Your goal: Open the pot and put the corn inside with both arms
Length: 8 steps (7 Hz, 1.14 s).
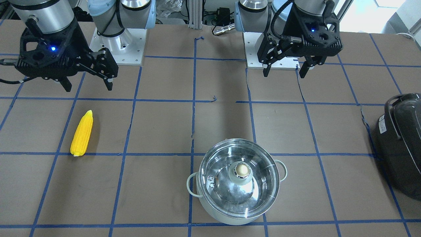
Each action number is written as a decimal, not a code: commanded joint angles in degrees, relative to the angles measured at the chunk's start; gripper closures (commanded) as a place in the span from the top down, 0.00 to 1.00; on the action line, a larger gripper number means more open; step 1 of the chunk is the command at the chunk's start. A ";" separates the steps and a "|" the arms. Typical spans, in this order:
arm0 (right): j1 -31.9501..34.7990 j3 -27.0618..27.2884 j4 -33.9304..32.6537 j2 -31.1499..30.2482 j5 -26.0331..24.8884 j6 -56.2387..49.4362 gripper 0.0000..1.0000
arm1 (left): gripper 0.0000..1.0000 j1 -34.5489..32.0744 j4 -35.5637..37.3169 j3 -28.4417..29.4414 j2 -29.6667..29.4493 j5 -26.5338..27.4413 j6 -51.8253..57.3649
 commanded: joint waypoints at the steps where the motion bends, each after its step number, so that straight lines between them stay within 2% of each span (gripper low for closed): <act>1: -0.07 0.02 0.02 0.07 0.00 0.19 1.00 | 1.00 -0.05 -0.44 0.09 0.28 0.27 0.00; 3: -0.34 0.10 0.11 0.16 0.00 0.01 1.00 | 1.00 0.30 -0.87 0.00 0.28 0.00 -0.09; 6: -4.28 3.35 -1.29 0.07 0.18 -0.60 1.00 | 1.00 0.30 -1.32 0.00 0.28 0.00 -0.09; 8: -3.95 3.10 -1.56 -0.54 0.26 -0.17 1.00 | 1.00 0.56 -1.23 0.00 0.02 -0.17 -0.09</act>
